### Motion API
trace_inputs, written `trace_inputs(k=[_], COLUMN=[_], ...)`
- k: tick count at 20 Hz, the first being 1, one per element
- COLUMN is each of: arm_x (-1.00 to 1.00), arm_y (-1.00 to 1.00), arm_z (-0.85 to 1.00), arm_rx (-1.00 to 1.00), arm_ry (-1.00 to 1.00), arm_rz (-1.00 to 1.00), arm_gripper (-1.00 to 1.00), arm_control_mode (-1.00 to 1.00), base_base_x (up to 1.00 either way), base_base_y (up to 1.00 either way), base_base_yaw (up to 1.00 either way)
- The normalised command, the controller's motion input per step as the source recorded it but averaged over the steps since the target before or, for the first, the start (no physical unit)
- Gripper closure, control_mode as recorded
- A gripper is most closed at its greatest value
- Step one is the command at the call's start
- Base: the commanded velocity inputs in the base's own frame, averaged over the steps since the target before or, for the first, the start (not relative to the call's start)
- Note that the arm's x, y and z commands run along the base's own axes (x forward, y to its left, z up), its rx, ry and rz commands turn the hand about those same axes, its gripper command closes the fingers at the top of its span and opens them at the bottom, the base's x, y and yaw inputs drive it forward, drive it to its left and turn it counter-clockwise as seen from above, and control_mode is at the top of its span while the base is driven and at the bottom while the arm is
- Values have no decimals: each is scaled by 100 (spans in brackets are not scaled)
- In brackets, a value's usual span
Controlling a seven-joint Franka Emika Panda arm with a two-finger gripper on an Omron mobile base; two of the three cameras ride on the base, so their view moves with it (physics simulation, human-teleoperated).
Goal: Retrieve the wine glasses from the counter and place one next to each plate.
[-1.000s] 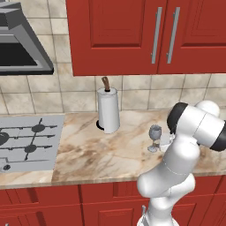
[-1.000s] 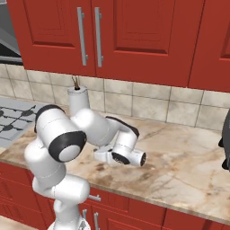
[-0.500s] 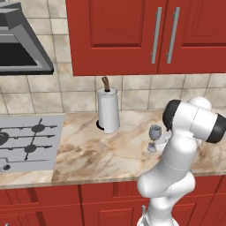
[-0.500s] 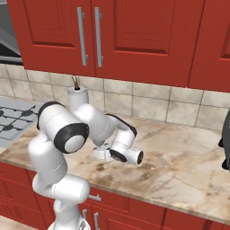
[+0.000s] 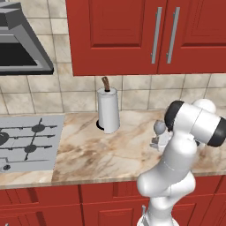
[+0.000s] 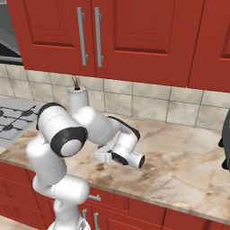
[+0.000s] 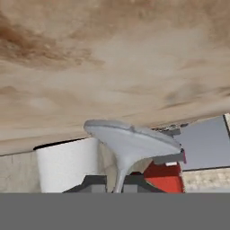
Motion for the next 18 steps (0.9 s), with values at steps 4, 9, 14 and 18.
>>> trace_inputs(k=[4, 9, 14, 18], arm_x=[-59, -62, -81, -80], arm_y=[7, 0, 0, -1], arm_z=[87, 100, 100, 100], arm_rx=[0, 0, 0, 0], arm_ry=[-45, -36, -2, 6], arm_rz=[0, 0, 0, 0], arm_gripper=[100, 100, 100, 100], arm_control_mode=[-100, -100, -100, -100], base_base_x=[0, 0, 0, 0], base_base_y=[0, 0, 0, 0], base_base_yaw=[0, 0, 0, 0])
